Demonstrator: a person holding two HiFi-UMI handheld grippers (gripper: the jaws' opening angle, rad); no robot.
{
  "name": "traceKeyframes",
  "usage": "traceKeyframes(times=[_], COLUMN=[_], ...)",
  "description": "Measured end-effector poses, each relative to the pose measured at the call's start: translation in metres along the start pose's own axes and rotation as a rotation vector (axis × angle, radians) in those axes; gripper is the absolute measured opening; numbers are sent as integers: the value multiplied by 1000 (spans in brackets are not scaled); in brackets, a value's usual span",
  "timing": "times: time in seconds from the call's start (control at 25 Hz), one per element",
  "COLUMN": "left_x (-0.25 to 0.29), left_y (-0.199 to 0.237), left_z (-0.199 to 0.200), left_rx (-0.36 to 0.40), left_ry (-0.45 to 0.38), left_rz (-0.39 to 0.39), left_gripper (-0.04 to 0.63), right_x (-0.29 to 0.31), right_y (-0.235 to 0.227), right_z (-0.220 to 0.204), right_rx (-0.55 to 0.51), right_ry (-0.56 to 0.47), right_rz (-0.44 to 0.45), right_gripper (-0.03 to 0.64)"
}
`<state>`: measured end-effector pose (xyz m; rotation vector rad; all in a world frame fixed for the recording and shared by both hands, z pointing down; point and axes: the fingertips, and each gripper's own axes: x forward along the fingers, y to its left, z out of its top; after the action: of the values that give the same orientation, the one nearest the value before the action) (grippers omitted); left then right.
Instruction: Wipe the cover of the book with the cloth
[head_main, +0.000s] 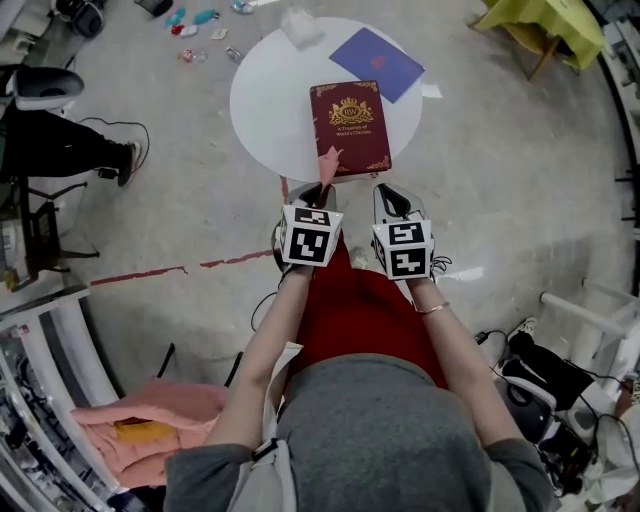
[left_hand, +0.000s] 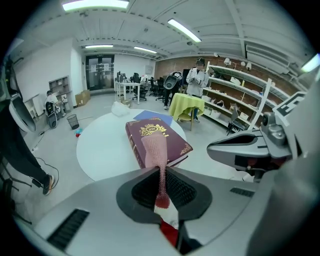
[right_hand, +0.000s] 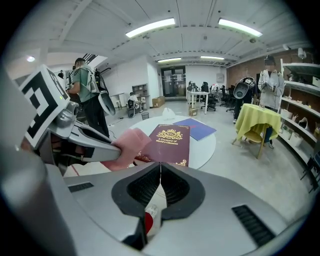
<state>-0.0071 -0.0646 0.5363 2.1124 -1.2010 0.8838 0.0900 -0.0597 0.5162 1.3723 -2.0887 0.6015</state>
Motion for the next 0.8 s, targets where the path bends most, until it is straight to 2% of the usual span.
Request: traceKeyframes(times=[0.4,0.8], left_x=[-32,-67], left_y=[-6,-15], left_z=[25,53], left_rx=[20,67], left_ry=[-93,-201], left_rz=[2,13], left_gripper=[32,32], right_x=[-30,-66], right_y=[-4,-2], right_z=[32,54], right_rx=[23,2], right_ry=[-98,-188], right_rz=[-10,-22], right_gripper=[29,29])
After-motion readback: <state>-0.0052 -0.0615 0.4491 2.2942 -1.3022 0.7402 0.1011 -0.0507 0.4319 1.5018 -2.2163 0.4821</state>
